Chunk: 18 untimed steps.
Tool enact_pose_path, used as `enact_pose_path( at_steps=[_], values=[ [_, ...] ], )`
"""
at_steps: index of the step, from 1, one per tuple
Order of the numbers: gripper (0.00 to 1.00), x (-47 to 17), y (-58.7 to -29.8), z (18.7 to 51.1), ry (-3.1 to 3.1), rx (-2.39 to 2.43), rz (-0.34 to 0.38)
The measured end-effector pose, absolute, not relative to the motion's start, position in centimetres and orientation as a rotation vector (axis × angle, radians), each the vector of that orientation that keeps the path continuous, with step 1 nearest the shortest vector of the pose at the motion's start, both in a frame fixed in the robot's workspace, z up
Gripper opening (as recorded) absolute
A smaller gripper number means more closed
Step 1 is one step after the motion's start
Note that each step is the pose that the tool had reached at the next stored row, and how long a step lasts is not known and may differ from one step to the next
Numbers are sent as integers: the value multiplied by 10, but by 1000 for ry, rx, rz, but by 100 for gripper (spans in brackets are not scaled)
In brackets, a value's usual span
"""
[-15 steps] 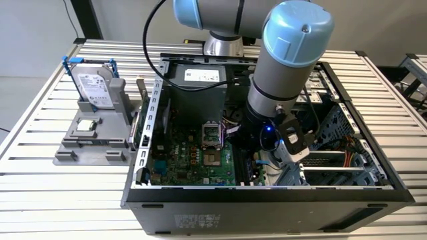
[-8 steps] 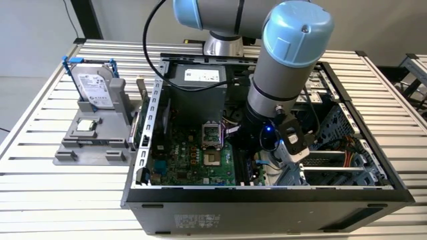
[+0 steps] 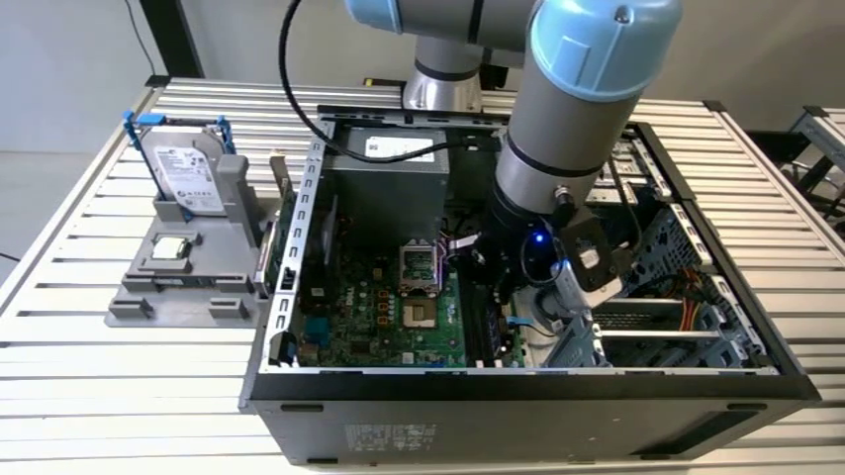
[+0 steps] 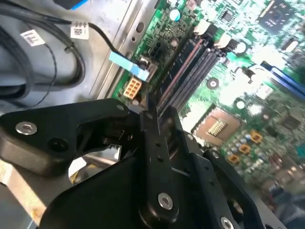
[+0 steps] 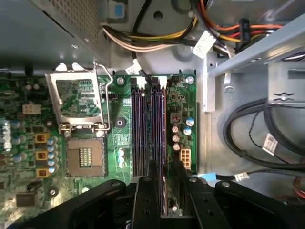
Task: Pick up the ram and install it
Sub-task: 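Insert the ram into the slot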
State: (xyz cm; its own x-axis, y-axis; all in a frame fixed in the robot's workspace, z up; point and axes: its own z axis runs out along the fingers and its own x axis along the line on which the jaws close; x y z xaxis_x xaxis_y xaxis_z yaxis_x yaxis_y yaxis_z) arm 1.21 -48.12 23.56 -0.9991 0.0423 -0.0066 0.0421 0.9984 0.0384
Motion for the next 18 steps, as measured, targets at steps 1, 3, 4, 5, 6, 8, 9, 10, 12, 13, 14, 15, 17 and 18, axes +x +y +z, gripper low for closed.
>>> enact_pose_path(
  at_steps=[1,3,4,5,6,8,9,10,12,13,14,15,17,18],
  values=[
    [100,12,-481,240,3133,66,60],
    [100,12,-481,249,3133,66,60],
    [100,12,-481,251,3133,66,60],
    [100,12,-481,251,3133,66,60],
    [100,12,-481,251,3133,66,60],
    [0,12,-481,251,3133,65,60],
    [0,12,-481,251,3133,65,60],
    [0,12,-481,251,3133,65,60],
    [0,12,-481,251,3133,64,60],
    [0,12,-481,251,3133,64,60],
    [0,12,-481,251,3133,63,60],
    [0,12,-481,251,3133,62,60],
    [0,12,-481,251,3133,62,60],
    [0,12,-481,251,3133,62,60]
  ],
)
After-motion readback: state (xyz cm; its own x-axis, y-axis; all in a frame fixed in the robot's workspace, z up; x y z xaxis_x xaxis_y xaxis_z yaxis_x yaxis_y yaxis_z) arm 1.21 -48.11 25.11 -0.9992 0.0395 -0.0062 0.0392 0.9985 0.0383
